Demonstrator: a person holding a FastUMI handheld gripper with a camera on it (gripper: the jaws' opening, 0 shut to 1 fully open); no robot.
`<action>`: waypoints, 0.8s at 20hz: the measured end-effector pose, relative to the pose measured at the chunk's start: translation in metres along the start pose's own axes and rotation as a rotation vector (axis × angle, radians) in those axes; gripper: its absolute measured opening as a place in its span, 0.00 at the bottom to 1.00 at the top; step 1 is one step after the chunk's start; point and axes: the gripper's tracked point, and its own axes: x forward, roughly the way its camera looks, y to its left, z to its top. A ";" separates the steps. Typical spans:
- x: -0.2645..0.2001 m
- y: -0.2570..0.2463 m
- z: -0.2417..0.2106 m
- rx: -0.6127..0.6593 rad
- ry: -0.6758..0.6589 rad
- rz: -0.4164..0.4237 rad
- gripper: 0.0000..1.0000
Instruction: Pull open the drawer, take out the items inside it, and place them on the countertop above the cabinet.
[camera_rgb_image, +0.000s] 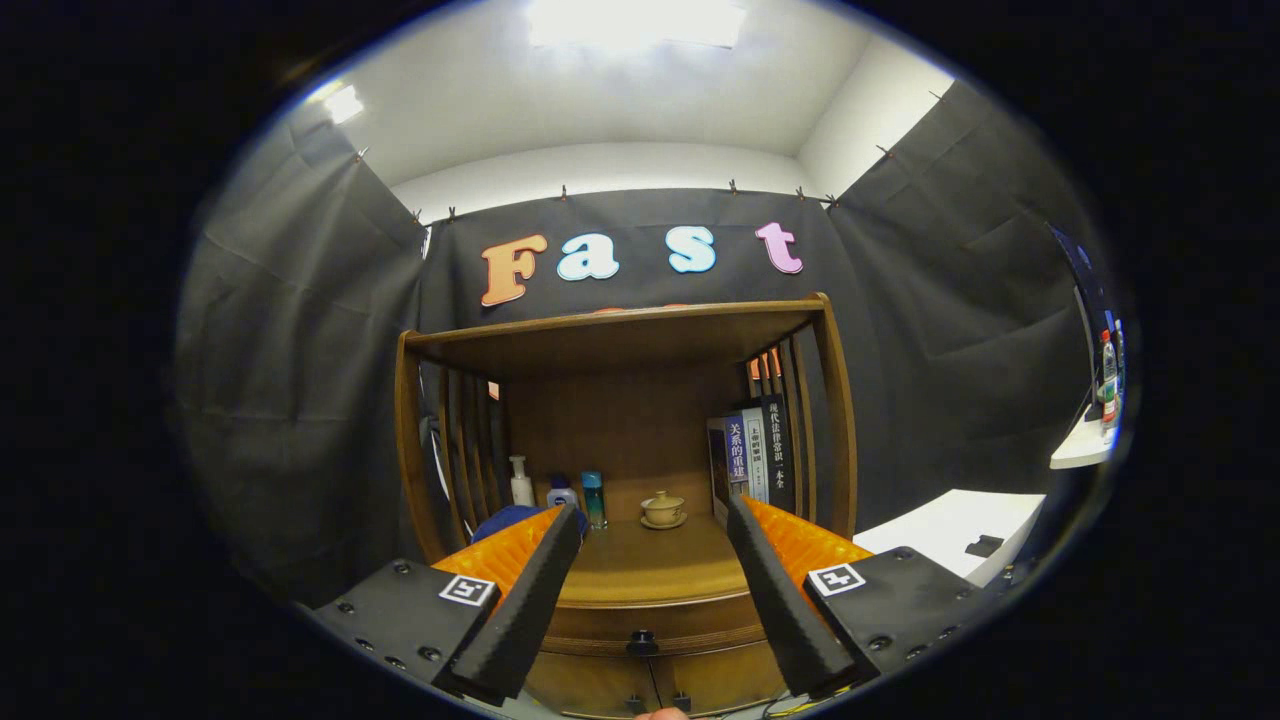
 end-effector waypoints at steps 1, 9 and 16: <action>0.002 0.002 -0.001 0.003 0.005 0.004 0.98; -0.002 0.007 -0.004 -0.014 -0.008 0.016 0.98; -0.002 0.010 -0.015 -0.032 0.004 0.021 0.98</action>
